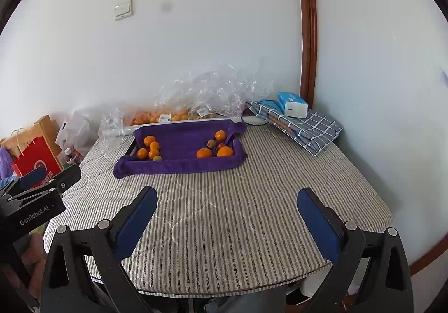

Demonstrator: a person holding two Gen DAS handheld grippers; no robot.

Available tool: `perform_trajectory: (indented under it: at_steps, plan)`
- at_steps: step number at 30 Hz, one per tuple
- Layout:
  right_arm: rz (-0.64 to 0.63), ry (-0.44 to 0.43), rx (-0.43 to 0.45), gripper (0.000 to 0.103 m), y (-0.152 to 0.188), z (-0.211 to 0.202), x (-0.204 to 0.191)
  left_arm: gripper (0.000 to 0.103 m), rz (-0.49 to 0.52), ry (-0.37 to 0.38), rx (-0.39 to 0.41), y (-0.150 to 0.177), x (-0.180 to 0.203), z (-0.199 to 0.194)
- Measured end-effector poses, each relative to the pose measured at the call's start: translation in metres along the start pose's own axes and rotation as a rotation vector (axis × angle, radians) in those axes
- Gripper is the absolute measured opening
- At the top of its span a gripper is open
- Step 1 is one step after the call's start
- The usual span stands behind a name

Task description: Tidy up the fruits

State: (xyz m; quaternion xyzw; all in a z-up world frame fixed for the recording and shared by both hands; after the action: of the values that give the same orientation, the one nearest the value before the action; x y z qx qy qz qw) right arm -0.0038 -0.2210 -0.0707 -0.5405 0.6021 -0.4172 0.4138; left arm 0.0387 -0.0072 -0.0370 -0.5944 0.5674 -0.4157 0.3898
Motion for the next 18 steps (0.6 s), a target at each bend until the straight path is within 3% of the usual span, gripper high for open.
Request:
perform_trajectory:
  at_steps: [18]
  plan:
    - [0.007, 0.003, -0.003, 0.099, 0.0003, -0.0002, -0.0001, 0.095, -0.002, -0.006, 0.003, -0.0007, -0.0011, -0.0011]
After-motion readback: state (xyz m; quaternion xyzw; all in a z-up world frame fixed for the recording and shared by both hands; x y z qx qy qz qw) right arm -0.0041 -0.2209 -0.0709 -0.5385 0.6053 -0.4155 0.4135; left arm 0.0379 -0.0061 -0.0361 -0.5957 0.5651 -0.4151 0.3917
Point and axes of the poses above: each gripper's, at about its wrist camera, not at the fingertips, and z roughly the way its jaws point, x to its right, y to its underside, the point moved 6 cm from there along z, roughly the way its jaws point, and after that the axes turned 12 degrees about x, right-handed, at the moved point
